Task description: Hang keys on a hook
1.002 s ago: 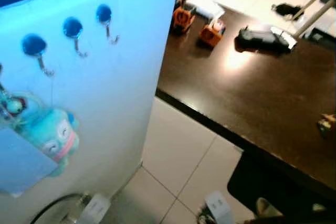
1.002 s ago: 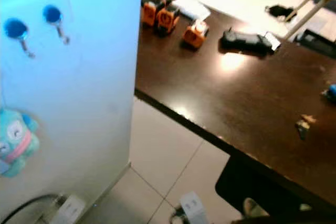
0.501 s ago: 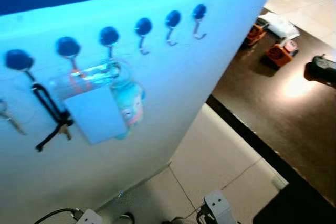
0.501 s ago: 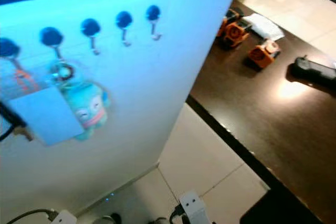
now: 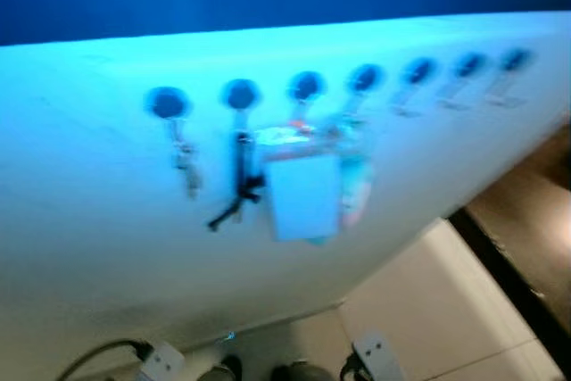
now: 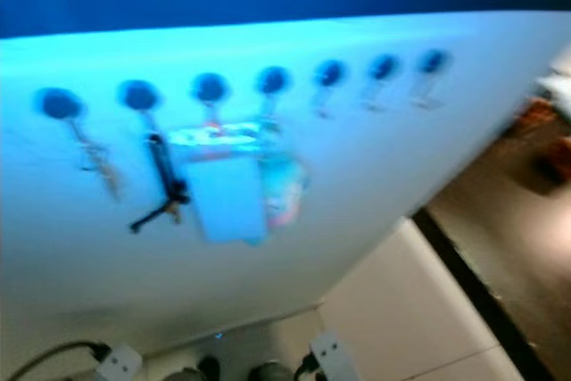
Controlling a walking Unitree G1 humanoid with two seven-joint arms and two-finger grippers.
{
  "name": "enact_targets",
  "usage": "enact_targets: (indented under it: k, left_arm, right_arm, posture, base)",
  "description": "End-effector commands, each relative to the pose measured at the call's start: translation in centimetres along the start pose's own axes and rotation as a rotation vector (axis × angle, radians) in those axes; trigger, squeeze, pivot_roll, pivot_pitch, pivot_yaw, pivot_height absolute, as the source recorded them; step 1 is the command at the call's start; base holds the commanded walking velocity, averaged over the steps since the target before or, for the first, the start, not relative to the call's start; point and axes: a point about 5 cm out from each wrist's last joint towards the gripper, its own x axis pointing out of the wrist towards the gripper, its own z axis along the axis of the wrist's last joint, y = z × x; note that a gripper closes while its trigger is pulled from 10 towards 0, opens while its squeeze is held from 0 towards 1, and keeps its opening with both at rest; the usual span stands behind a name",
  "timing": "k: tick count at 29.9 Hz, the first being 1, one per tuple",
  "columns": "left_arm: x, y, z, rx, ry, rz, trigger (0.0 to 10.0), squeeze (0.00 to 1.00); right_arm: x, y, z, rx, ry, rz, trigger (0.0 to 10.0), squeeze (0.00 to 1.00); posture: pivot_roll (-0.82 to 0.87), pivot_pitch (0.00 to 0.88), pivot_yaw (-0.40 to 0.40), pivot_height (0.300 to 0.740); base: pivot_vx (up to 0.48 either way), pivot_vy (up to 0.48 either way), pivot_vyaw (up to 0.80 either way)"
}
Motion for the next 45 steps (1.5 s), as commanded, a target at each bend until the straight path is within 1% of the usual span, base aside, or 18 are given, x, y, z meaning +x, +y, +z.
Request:
enact_targets:
  k: [1,15,19,24,45]
  left_arm:
    - [-0.04,-0.13,-0.23,0.000,0.009,-0.005,10.0,0.00]
    - [-0.11,-0.09,-0.51,0.000,0.012,-0.007,10.0,0.00]
    - [-0.08,-0.11,-0.29,-0.004,0.000,-0.007,10.0,0.00]
    - [-0.08,-0.13,-0.24,-0.007,-0.005,-0.008,10.0,0.00]
    - [-0.10,-0.11,-0.26,-0.010,-0.012,-0.007,10.0,0.00]
  right_arm:
    - [-0.38,0.31,-1.08,0.007,0.036,0.006,10.0,0.00]
    - [-0.44,0.44,-1.26,0.012,0.040,0.006,10.0,0.00]
    - [-0.45,0.44,-1.27,0.013,0.040,0.004,10.0,0.00]
    - [-0.43,0.36,-1.22,0.025,0.036,-0.008,10.0,0.00]
    - [-0.42,0.56,-1.19,0.030,0.030,-0.001,10.0,0.00]
  posture:
    - [-0.08,0.125,-0.071,0.740]
    - [-0.08,0.133,-0.067,0.740]
    - [-0.08,0.134,-0.067,0.740]
    - [-0.08,0.135,-0.067,0.740]
    - [-0.08,0.142,-0.065,0.740]
  base:
    - [0.000,0.000,0.80]
    - [0.000,0.000,0.80]
    - [0.000,0.000,0.80]
    - [-0.127,0.000,0.00]
    - [-0.401,0.000,0.00]
